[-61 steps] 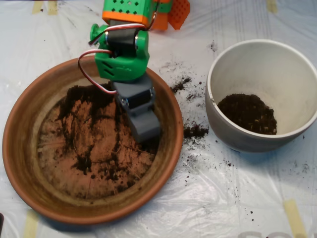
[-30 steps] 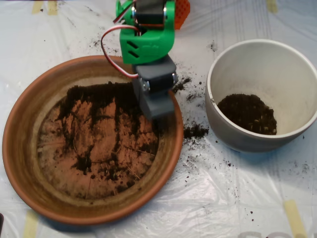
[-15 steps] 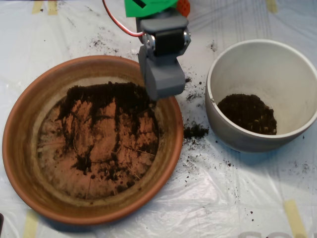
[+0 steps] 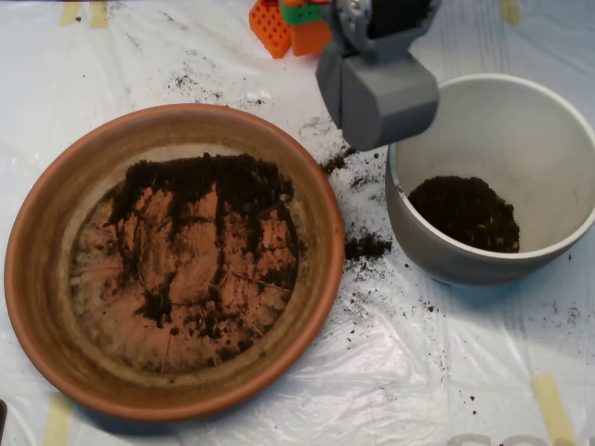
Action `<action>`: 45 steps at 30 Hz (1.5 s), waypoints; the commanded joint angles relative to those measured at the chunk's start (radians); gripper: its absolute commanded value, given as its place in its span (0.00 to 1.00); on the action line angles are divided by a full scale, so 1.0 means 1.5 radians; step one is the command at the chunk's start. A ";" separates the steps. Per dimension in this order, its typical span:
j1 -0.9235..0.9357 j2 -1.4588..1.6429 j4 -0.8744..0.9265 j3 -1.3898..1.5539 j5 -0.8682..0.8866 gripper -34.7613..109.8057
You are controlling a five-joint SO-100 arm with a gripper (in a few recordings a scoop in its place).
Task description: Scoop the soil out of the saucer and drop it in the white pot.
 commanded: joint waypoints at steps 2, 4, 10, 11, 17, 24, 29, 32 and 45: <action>-0.083 -0.042 0.015 -0.122 -0.003 0.24; -0.116 -0.064 0.006 -0.119 -0.002 0.24; -0.180 -0.063 -0.072 -0.006 -0.007 0.44; -0.183 -0.058 -0.089 0.017 -0.014 0.47; -0.174 -0.021 -0.145 0.120 -0.027 0.49; -0.165 -0.004 -0.143 0.108 -0.017 0.48; -0.153 -0.012 -0.112 0.015 0.009 0.47; -0.135 -0.022 -0.083 -0.062 0.024 0.47; 0.132 0.156 -0.179 0.205 0.053 0.46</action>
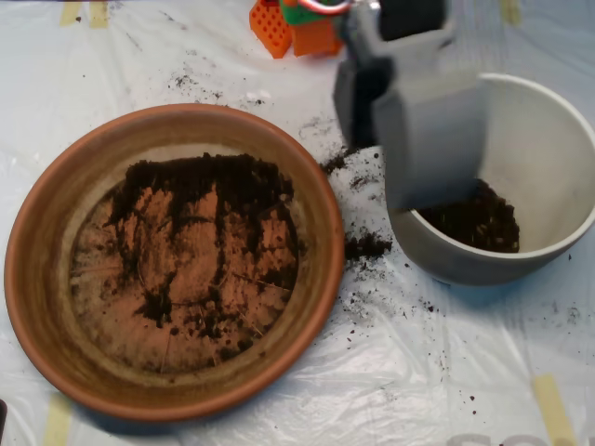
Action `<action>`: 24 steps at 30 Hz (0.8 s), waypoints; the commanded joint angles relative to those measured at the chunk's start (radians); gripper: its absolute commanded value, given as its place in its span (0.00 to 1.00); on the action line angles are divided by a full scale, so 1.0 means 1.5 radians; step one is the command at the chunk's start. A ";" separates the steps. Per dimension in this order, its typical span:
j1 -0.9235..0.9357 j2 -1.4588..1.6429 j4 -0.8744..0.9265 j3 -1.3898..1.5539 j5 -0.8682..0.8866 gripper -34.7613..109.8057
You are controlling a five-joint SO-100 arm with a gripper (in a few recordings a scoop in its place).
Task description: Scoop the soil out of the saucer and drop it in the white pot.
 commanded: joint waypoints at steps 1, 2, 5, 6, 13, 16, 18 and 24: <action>0.088 0.147 -0.073 0.179 -0.019 0.47; 0.109 0.167 -0.089 0.233 -0.028 0.47; 0.169 0.217 -0.140 0.372 -0.048 0.48; 0.185 0.221 -0.146 0.401 -0.053 0.48; 0.253 0.219 -0.200 0.559 -0.060 0.48; 0.256 0.207 -0.229 0.605 -0.062 0.47; 0.259 0.179 -0.233 0.611 -0.061 0.46; 0.254 -0.009 -0.144 0.484 -0.106 0.48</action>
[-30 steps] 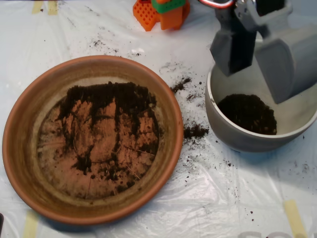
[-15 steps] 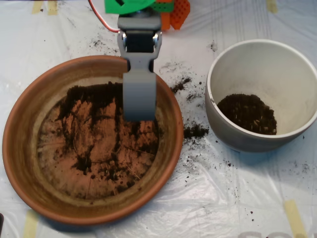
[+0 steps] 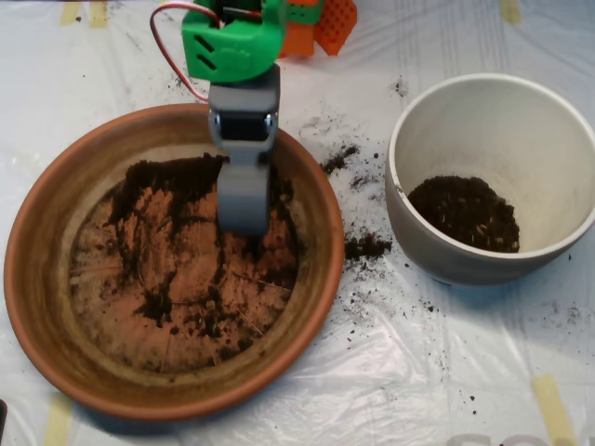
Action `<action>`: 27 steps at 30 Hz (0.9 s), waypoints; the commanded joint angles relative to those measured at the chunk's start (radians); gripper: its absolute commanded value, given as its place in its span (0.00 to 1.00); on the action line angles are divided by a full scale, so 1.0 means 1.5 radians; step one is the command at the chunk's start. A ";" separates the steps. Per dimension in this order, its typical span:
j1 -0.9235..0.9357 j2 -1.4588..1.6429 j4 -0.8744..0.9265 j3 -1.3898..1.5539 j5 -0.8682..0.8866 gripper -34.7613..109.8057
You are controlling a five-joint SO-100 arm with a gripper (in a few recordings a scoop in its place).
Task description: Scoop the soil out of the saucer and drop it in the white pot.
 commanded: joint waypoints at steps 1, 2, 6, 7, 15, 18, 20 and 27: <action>0.005 -0.101 0.067 -0.123 -0.048 0.48; 0.012 -0.135 0.081 -0.160 -0.059 0.48; 0.036 -0.252 0.133 -0.298 -0.131 0.48; 0.038 -0.268 0.135 -0.317 -0.144 0.49; 0.036 -0.287 0.161 -0.387 -0.165 0.49; 0.020 -0.258 0.138 -0.346 -0.162 0.49; 0.013 -0.238 0.123 -0.316 -0.170 0.49; 0.016 -0.219 0.074 -0.245 -0.229 0.49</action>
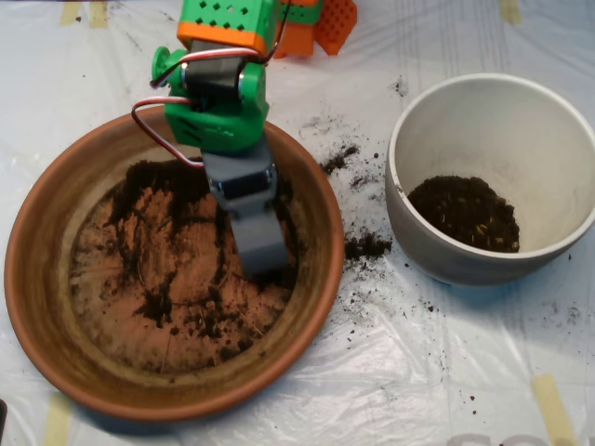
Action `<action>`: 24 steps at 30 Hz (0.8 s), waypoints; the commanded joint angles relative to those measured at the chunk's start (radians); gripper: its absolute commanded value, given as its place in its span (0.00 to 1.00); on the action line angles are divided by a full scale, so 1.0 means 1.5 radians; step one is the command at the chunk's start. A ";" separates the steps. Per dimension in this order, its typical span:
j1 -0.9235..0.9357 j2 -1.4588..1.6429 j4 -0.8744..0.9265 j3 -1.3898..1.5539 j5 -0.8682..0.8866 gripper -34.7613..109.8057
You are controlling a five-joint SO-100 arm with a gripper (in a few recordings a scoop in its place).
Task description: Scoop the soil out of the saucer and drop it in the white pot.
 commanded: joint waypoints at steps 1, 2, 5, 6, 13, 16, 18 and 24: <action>0.014 0.076 -0.014 0.000 -0.032 0.49; 0.014 0.076 -0.014 0.000 -0.049 0.49; 0.015 0.064 -0.015 -0.012 -0.097 0.49; 0.017 0.062 -0.014 -0.017 -0.116 0.49; 0.020 0.085 0.007 -0.010 -0.255 0.50; 0.030 0.135 0.000 0.036 -0.285 0.51; 0.031 0.164 0.022 0.038 -0.281 0.51; 0.031 0.180 0.110 -0.025 -0.259 0.51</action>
